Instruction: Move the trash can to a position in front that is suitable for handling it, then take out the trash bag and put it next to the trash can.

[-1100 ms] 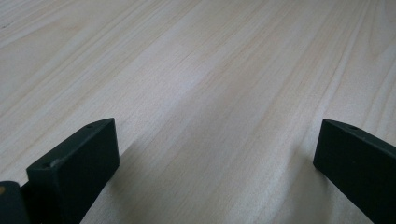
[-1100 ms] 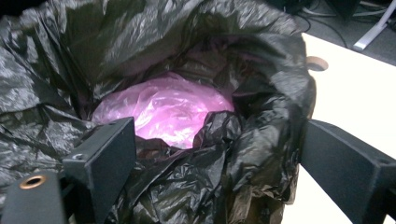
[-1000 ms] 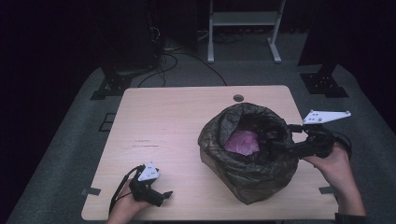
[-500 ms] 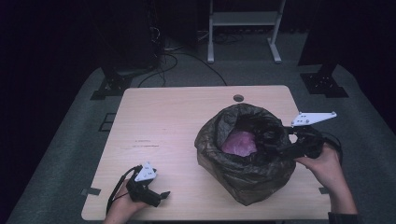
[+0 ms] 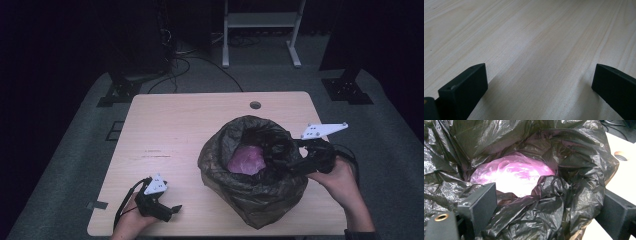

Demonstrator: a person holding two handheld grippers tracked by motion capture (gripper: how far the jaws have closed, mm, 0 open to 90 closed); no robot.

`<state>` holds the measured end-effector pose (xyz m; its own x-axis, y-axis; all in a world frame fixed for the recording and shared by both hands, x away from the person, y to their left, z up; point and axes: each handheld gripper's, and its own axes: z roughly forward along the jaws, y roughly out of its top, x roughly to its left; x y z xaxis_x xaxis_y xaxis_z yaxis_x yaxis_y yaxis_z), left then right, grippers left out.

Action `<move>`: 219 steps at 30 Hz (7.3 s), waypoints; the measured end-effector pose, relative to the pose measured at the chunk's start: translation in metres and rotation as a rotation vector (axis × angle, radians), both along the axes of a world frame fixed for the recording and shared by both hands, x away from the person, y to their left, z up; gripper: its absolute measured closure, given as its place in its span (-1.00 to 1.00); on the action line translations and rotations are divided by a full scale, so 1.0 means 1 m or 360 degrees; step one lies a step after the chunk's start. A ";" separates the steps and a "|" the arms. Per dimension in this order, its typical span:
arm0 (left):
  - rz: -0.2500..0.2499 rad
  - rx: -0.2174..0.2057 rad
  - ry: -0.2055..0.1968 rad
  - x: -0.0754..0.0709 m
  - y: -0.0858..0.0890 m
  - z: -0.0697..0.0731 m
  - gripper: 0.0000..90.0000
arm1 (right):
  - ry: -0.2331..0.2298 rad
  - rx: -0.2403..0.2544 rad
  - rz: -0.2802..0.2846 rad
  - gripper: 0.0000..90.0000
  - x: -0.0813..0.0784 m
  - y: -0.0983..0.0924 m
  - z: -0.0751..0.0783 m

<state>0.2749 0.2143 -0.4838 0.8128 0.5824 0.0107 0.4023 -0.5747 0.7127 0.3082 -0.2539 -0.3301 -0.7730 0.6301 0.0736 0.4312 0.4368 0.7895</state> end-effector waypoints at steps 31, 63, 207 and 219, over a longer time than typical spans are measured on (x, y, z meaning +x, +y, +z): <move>0.0014 -0.0005 0.0009 0.000 -0.001 0.000 -1.00 | -0.0016 -0.0053 0.0211 -0.78 -0.023 0.049 0.002; 0.0015 -0.0048 0.0116 -0.001 0.009 0.024 -1.00 | -0.0204 0.0282 -0.0066 -0.78 -0.040 -0.033 0.041; -0.1011 -0.0506 -0.0015 0.063 -0.192 0.225 0.99 | -0.0188 0.0227 -0.0238 -0.78 -0.042 -0.079 0.028; -0.1057 -0.0305 0.0049 0.061 -0.238 0.208 0.95 | -0.0191 0.0231 -0.0241 -0.78 -0.042 -0.081 0.028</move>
